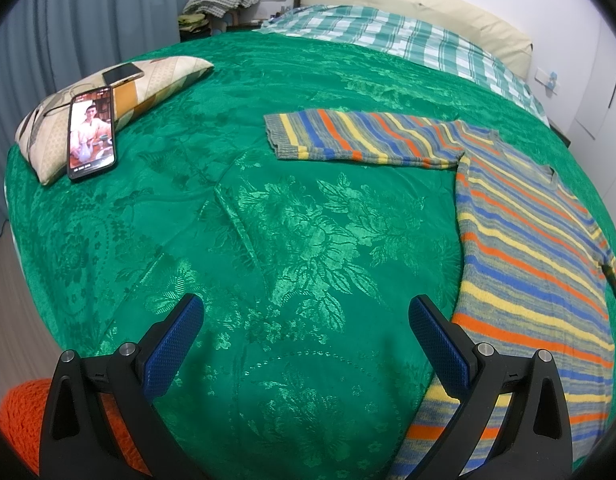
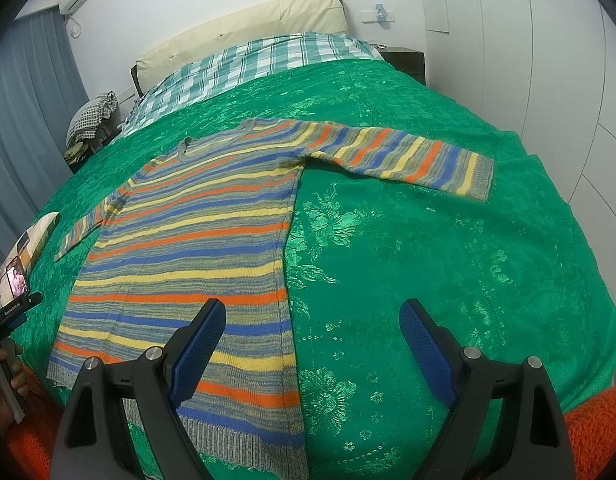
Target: Fold small clothes
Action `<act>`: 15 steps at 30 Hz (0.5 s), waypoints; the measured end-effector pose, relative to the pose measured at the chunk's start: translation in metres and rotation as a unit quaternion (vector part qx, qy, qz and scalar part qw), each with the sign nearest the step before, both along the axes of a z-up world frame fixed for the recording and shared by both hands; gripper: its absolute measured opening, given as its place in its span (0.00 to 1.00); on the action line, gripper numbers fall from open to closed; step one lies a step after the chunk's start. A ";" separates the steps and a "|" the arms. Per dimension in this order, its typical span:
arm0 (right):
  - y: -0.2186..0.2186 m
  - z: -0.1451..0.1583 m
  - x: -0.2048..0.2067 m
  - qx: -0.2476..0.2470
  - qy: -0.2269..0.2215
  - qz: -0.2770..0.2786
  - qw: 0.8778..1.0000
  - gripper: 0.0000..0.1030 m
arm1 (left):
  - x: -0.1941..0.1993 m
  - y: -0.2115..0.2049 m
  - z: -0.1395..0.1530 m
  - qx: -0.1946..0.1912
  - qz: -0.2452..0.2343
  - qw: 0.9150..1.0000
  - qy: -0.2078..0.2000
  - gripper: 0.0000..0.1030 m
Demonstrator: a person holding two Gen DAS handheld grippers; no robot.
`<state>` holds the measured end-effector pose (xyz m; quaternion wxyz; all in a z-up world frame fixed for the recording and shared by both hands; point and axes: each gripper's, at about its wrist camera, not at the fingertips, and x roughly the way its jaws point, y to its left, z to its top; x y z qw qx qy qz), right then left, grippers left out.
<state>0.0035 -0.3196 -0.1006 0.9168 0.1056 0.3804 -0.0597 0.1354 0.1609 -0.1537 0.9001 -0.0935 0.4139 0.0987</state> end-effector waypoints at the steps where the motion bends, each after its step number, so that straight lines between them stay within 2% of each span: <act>1: 0.000 0.000 0.000 0.000 0.000 0.000 1.000 0.85 | 0.000 0.000 0.000 0.000 0.000 1.000 0.000 1.00; 15: 0.000 -0.002 -0.001 0.002 0.000 -0.003 1.000 0.85 | 0.000 -0.001 0.000 0.000 0.002 1.000 0.000 0.99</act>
